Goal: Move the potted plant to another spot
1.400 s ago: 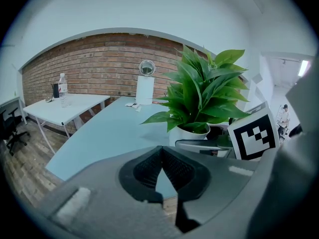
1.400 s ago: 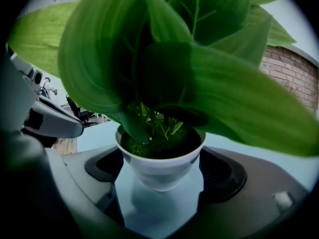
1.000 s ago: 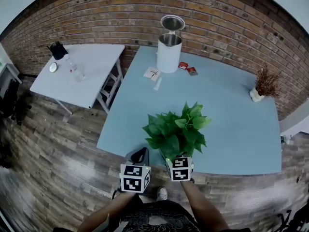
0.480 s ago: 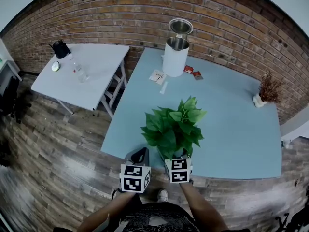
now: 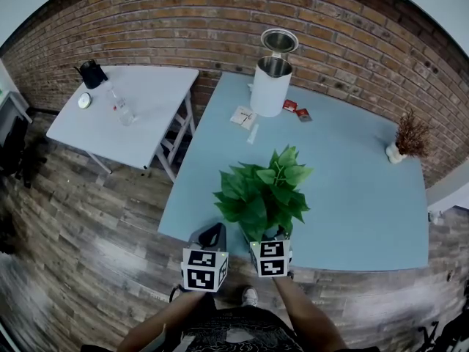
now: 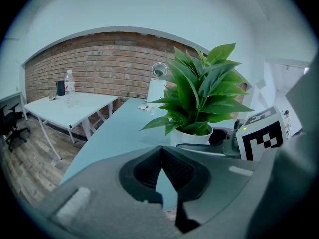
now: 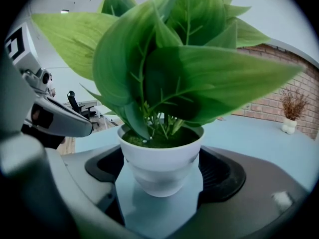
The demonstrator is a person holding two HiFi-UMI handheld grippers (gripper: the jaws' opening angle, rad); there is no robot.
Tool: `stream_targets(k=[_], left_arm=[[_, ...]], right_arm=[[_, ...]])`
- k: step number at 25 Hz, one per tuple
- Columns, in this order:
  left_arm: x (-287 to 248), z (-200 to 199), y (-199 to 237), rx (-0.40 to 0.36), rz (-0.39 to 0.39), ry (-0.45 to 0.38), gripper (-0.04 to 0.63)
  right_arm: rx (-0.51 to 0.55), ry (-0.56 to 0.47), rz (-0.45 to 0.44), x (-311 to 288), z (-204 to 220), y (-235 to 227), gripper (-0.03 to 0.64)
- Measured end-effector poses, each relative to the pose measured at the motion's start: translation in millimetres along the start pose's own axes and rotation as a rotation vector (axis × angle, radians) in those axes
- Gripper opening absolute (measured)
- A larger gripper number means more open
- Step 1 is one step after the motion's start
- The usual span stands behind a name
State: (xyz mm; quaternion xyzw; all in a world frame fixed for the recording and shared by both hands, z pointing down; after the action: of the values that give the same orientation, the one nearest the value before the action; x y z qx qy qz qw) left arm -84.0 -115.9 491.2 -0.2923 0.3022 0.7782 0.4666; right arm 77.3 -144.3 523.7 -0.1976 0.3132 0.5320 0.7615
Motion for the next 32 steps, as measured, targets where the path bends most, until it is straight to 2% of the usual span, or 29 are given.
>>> stream_targets(k=[15,20,25,32], left_arm=[[5,-2,34,0.004,-0.002,-0.001,-0.002],[1,1,25,0.01,-0.01,-0.009,-0.002],[3,-1,58,0.024,0.008,-0.001,-0.002],[2,-5,78,0.019,0.015,0.007,-0.002]], right_arm=[[-0.013,0.015,0.018,-16,-12,23,0.469],[-0.002,0.01,0.004,-14,-10,19,0.469],[0.003,0.033,0.012,-31,-27,44,0.469],[0.0,0.032,0.003,-43,-41,59,0.469]])
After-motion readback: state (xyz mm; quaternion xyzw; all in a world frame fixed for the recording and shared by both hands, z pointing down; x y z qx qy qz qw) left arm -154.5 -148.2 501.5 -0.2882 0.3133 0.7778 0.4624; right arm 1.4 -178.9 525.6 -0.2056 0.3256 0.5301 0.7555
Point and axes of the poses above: the fingertips, and each gripper's own axes: x backward along the fingers, y to its left, z out of its underside, the point moved 8 cm from there along x, backward along the fingers, and after that the axes turned 15 degrees about y, right-handed, at the moved point
